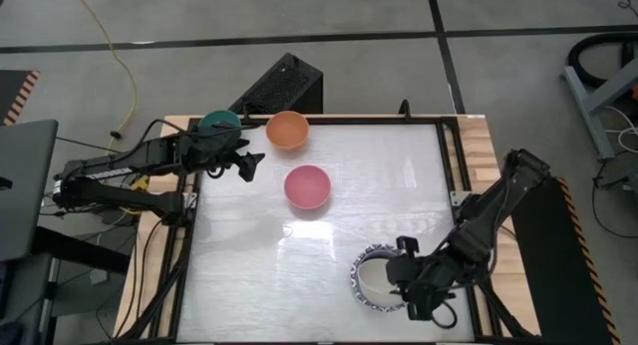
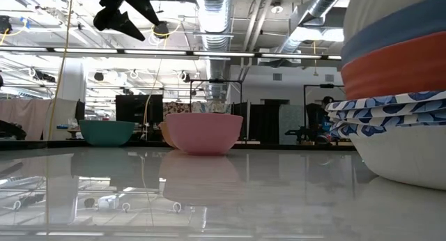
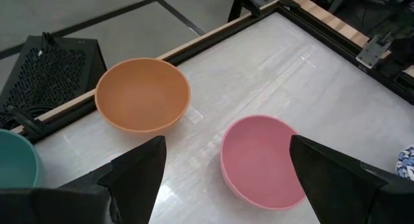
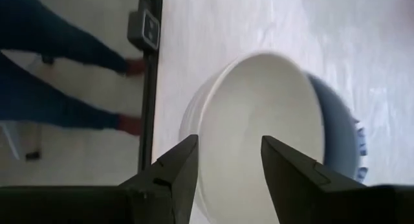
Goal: Nest bowls inside each other
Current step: Stack the gray bowl on top of the blue bowl
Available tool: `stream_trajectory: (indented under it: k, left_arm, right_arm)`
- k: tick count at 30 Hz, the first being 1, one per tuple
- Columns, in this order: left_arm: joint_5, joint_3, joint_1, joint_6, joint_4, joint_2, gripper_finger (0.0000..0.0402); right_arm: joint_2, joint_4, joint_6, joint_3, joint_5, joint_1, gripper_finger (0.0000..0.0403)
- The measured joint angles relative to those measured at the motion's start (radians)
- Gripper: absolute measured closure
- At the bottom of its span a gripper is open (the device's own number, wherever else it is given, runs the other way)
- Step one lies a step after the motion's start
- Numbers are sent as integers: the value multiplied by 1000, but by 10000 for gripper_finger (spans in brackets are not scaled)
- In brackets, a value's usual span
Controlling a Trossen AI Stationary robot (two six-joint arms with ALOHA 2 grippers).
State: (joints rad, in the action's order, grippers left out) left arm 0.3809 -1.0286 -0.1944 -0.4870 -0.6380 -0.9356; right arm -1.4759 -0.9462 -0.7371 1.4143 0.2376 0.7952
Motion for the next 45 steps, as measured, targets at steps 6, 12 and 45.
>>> stream_trajectory:
  k: [6, 12, 45]
  left_arm:
    - [1, 0, 0, 24, 0, 0, 84]
    - [3, 0, 0, 26, 0, 0, 84]
    - [26, 0, 0, 22, 0, 0, 84]
  right_arm:
    - [14, 7, -55, 0, 5, 2, 233]
    - [-19, 17, -21, 0, -7, 3, 351]
    - [-217, 9, -43, -1, 31, 18, 388]
